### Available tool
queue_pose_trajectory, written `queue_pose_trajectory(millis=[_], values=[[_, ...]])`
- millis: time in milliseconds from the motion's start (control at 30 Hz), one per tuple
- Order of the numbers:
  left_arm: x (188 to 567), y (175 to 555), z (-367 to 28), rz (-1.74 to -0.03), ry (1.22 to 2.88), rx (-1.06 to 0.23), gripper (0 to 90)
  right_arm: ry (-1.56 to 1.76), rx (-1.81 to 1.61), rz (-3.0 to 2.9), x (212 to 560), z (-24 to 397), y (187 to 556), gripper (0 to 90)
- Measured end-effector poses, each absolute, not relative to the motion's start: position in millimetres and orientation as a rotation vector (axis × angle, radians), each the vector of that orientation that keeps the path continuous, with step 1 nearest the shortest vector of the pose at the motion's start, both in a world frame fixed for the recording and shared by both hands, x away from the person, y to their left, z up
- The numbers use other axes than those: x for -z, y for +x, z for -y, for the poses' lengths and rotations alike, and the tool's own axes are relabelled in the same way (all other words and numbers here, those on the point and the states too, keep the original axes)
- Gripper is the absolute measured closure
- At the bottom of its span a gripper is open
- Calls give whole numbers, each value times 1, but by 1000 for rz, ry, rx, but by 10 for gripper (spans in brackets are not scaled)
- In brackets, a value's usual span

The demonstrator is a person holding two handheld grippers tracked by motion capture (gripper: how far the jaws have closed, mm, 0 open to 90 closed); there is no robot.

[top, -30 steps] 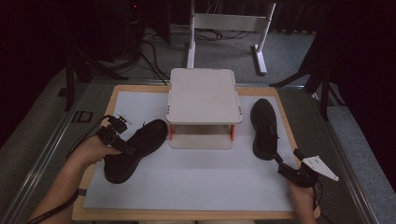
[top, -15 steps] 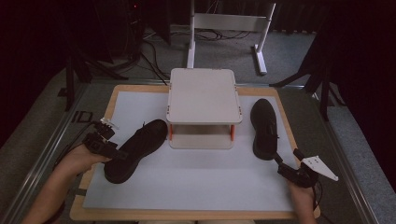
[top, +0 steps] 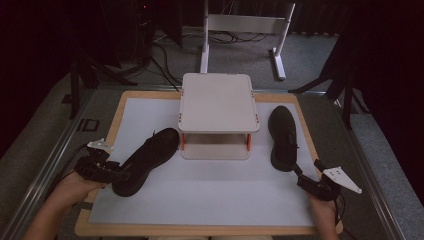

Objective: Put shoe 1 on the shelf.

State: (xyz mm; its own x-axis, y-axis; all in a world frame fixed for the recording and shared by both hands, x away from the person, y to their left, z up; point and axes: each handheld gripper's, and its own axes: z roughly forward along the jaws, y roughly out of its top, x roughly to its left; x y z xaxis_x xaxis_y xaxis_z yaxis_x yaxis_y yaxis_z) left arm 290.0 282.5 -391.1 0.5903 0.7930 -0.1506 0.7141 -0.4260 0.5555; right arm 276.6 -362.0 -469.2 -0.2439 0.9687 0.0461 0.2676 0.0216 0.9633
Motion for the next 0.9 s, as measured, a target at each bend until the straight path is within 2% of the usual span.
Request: queue_pose_trajectory(millis=[267, 367, 500, 700, 800, 900], values=[[405, 275, -290, -1175, 2172, -227, 383, 1292, -1263, -1594, 469, 362, 277, 177], [413, 270, -291, -1113, 2098, -285, 384, 1293, -1260, -1594, 469, 362, 277, 177], [424, 264, -292, -1055, 2014, -373, 428, 1292, -1261, -1593, 469, 362, 277, 177], [443, 261, -295, -1043, 1912, -433, 459, 1293, -1264, -1593, 469, 362, 277, 177], [450, 257, -299, -1030, 1836, -471, 519, 1291, -1264, -1595, 469, 362, 277, 176], [458, 254, -299, -1011, 1790, -500, 523, 1290, -1262, -1596, 469, 362, 277, 177]])
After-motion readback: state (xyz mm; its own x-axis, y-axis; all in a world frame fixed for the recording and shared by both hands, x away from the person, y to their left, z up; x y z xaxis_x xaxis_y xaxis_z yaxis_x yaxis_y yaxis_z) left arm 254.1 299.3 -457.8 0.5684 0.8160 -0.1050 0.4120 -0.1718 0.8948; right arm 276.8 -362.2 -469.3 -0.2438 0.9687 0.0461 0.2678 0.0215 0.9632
